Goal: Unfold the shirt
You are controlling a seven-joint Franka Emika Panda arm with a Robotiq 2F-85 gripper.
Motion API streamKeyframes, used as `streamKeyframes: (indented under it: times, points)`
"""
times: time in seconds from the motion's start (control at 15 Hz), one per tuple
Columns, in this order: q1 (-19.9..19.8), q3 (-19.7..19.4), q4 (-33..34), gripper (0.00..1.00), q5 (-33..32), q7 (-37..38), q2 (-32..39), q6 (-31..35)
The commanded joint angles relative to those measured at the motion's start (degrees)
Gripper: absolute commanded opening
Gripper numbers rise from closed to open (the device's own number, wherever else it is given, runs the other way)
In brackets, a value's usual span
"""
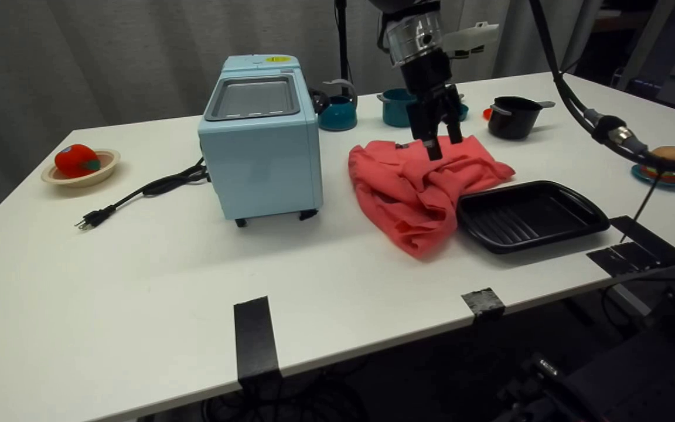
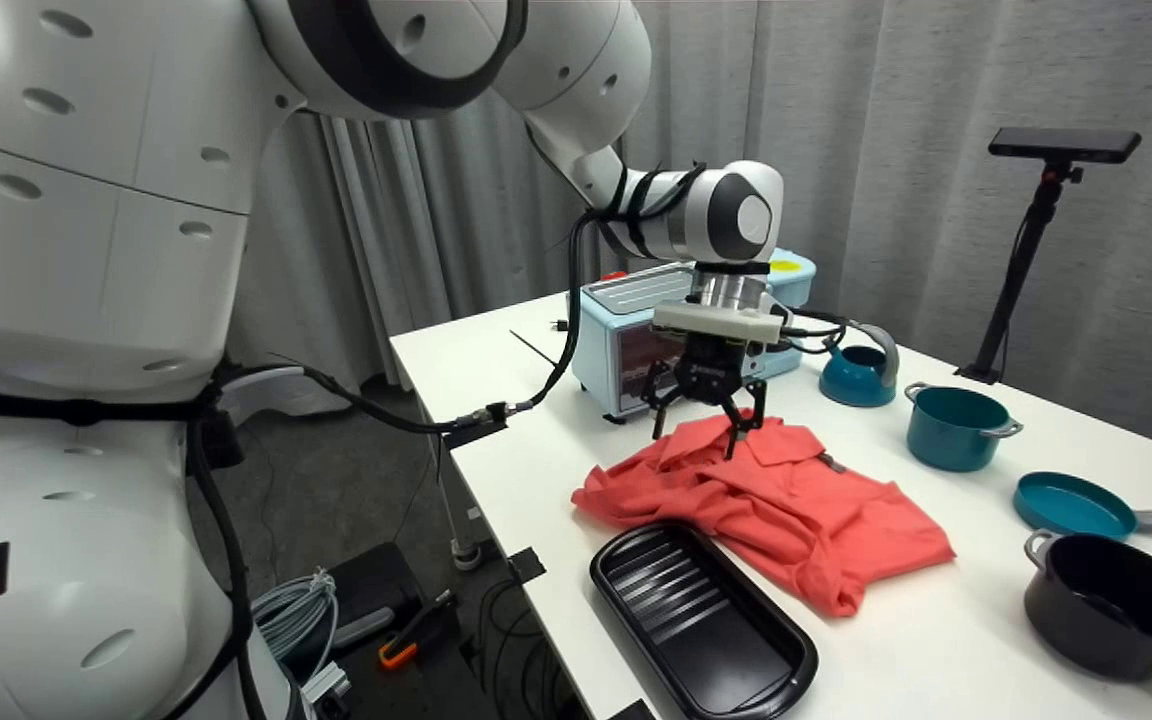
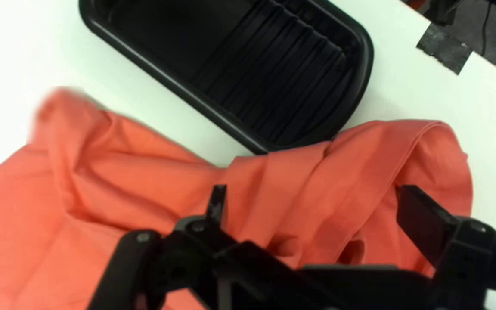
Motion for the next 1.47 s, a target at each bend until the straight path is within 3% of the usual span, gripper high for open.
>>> streamKeyframes:
  times: [0.0,0.33,0.67,0.87,1.4]
  points:
    - [0.03,-1.40,1.66,1.00,-2.72,1.89,0.95,5.25]
    - [0.74,-1.99,2.86,1.00,-5.04,3.13,5.59,13.66]
    - [1.05,-1.84,4.68,1.00,-4.66,3.14,9.86,17.25]
    - [1.16,-1.68,5.94,0.65,-4.23,2.97,11.48,17.63]
    - [0.28,-2.13,2.99,0.04,-3.79,2.79,6.62,15.83]
